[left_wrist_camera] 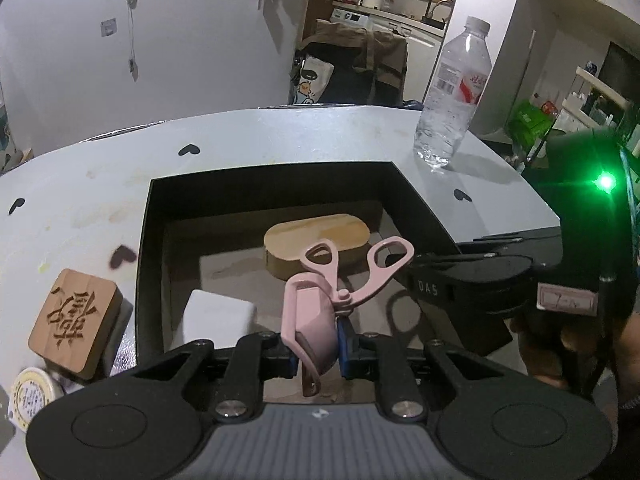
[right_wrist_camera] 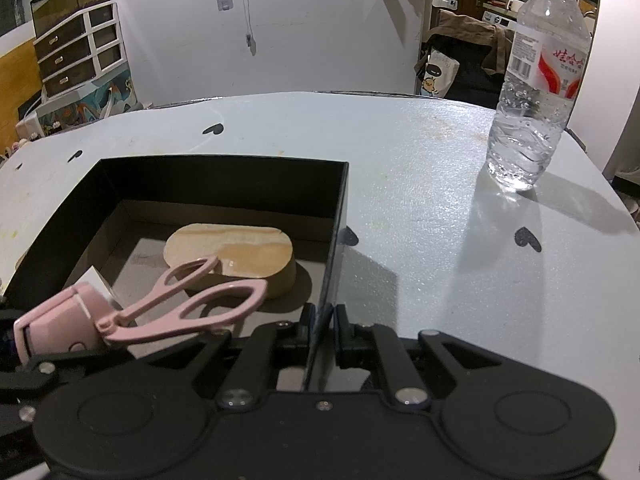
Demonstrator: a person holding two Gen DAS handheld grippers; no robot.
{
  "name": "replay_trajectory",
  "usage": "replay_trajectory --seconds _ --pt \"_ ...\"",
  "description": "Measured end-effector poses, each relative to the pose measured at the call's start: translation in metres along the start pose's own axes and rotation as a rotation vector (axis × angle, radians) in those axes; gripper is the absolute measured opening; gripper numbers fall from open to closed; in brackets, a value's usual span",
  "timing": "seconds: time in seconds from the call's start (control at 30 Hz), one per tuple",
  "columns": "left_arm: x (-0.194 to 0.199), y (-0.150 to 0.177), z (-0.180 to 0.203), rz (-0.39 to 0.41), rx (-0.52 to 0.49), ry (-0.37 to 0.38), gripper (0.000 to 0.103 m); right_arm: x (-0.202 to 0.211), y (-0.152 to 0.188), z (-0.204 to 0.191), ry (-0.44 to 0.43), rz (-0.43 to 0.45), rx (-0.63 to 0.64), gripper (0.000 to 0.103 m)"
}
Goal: Organize rigid objects
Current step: 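Carry the pink eyelash curler into the black box and release it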
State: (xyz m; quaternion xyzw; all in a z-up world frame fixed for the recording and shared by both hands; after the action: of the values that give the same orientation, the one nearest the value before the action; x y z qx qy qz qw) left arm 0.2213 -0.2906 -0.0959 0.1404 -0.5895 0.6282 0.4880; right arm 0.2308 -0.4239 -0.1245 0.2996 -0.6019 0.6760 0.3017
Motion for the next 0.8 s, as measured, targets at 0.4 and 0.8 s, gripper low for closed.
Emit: replay_trajectory --seconds 0.4,0.8 --pt "-0.007 0.003 -0.002 -0.010 -0.007 -0.030 0.020 0.015 -0.003 0.005 -0.011 0.033 -0.013 0.011" --pt "-0.004 0.007 0.008 -0.027 -0.024 -0.009 0.052 0.015 -0.003 0.005 -0.005 0.038 -0.009 0.010"
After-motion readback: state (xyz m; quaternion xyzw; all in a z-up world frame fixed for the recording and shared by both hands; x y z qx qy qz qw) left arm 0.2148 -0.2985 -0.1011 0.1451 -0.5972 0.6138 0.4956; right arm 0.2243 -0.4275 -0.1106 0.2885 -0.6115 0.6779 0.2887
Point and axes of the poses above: each gripper's, at about its wrist camera, not at the fingertips, and x roughly against the way its jaws point, z to its right, y to its underside, the point moved 5 cm from there along -x, roughly the way its jaws point, and after that the axes turned 12 degrees about x, right-handed, at the moved point
